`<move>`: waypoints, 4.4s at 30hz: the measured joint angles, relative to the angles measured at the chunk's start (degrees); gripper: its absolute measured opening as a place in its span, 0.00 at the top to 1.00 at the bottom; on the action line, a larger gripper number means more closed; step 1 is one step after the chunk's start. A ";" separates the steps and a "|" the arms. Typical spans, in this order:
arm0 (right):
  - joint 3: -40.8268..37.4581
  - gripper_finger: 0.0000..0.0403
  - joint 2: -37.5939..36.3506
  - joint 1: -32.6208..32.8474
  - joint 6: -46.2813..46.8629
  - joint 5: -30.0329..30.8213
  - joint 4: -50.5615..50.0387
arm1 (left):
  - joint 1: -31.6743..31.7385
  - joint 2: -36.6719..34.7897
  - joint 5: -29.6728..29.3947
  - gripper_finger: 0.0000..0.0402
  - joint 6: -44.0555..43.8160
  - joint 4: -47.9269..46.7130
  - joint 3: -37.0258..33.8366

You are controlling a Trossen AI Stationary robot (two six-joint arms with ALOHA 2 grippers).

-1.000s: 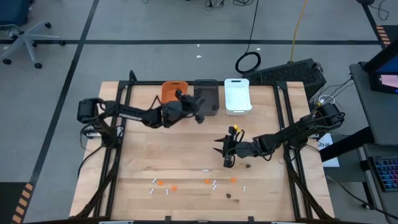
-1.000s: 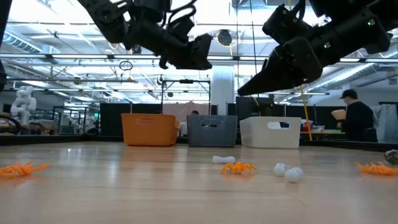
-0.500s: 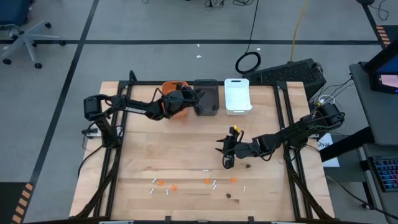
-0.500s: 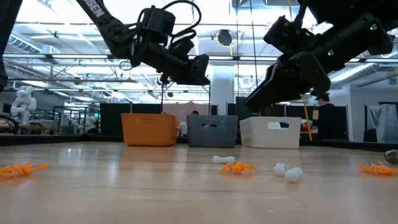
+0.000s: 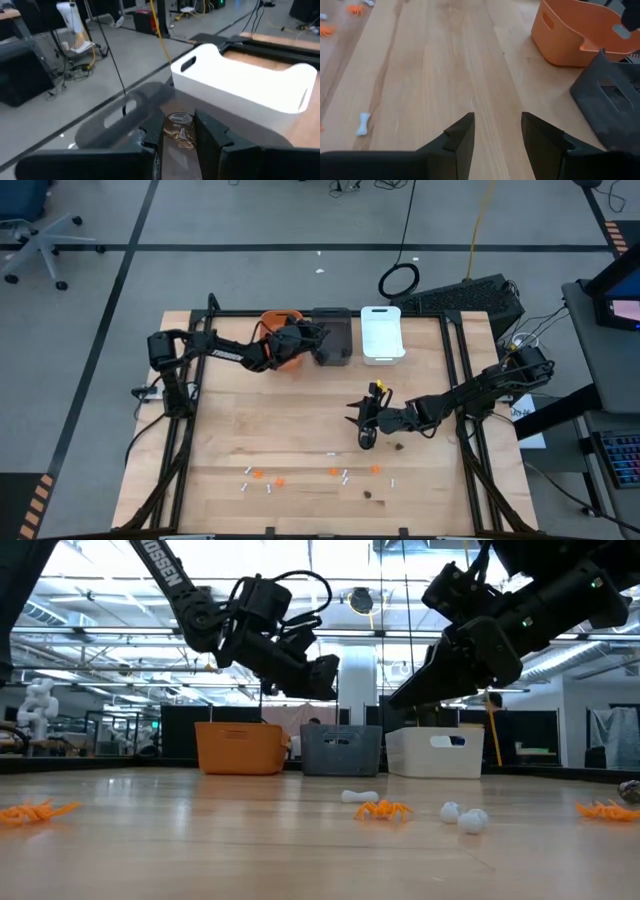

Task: Sort Halloween decoration
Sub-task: Put the black skull toy into the black bin, then put the white bone toy into the white bin

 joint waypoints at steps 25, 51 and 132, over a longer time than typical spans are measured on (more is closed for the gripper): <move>0.00 0.64 -7.27 1.44 8.32 -4.79 -12.13 | -3.82 -2.19 4.81 0.59 -3.11 -1.85 -0.05; 0.04 0.55 1.23 15.12 18.43 -7.79 -0.74 | -37.96 -9.09 3.99 0.59 -0.73 -20.61 -0.02; 10.18 0.50 27.31 -2.16 -7.09 -35.20 17.96 | -54.02 -9.09 -9.22 0.59 -17.89 -28.10 -3.40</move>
